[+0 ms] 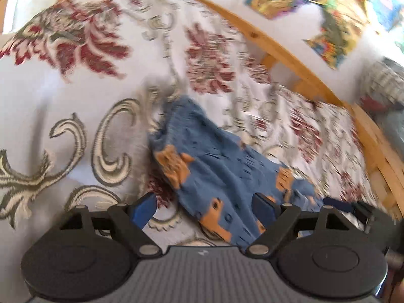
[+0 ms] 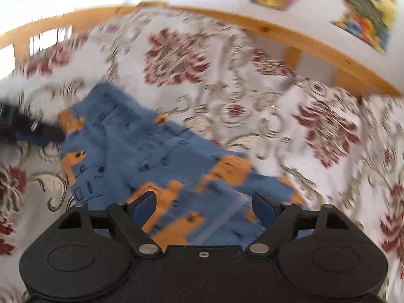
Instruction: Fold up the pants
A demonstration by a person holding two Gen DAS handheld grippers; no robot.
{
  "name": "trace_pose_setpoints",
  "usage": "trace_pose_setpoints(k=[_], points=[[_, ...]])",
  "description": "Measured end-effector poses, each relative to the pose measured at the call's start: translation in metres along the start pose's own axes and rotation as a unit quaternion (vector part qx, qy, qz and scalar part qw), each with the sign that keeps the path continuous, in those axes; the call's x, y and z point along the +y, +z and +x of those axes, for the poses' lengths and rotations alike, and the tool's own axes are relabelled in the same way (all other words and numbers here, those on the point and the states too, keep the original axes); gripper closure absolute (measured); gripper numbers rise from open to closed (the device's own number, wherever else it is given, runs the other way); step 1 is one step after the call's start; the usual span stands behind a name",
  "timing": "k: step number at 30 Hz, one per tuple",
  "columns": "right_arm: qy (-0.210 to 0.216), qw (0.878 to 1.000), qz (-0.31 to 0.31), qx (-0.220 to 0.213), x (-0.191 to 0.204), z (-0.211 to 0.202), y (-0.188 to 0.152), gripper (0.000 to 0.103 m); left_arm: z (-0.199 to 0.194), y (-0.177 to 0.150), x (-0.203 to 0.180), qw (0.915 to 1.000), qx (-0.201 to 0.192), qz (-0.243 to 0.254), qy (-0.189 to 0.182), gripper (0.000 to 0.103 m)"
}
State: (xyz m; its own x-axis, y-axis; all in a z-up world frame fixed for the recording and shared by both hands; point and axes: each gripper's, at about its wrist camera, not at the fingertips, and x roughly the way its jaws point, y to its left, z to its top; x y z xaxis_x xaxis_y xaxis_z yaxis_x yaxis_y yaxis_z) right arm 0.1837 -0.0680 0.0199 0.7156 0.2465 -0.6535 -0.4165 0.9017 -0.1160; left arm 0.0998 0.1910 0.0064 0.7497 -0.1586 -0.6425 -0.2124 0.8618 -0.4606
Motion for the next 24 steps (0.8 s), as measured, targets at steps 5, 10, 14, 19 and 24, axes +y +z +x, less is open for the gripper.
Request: trace_pose_setpoints(k=[5, 10, 14, 19, 24], points=[[-0.055, 0.997, -0.053, 0.021, 0.039, 0.019, 0.01, 0.037, 0.02, 0.003, -0.011, 0.9972, -0.036, -0.02, 0.063, 0.018], [-0.078, 0.992, -0.094, 0.034, 0.059, 0.038, -0.011, 0.037, 0.031, 0.005, -0.014, 0.9923, -0.074, -0.065, 0.075, 0.017], [-0.085, 0.991, -0.099, 0.022, 0.062, 0.041, -0.015, 0.037, 0.032, 0.002, -0.013, 0.9902, -0.087, -0.099, 0.046, 0.028], [-0.073, 0.994, -0.082, 0.019, 0.055, 0.039, -0.016, 0.037, 0.032, -0.002, 0.001, 0.9849, -0.107, -0.122, 0.062, 0.042], [-0.076, 0.995, -0.067, 0.016, 0.057, 0.022, -0.015, 0.048, 0.035, 0.004, 0.02, 0.9763, -0.108, -0.172, 0.075, 0.076]])
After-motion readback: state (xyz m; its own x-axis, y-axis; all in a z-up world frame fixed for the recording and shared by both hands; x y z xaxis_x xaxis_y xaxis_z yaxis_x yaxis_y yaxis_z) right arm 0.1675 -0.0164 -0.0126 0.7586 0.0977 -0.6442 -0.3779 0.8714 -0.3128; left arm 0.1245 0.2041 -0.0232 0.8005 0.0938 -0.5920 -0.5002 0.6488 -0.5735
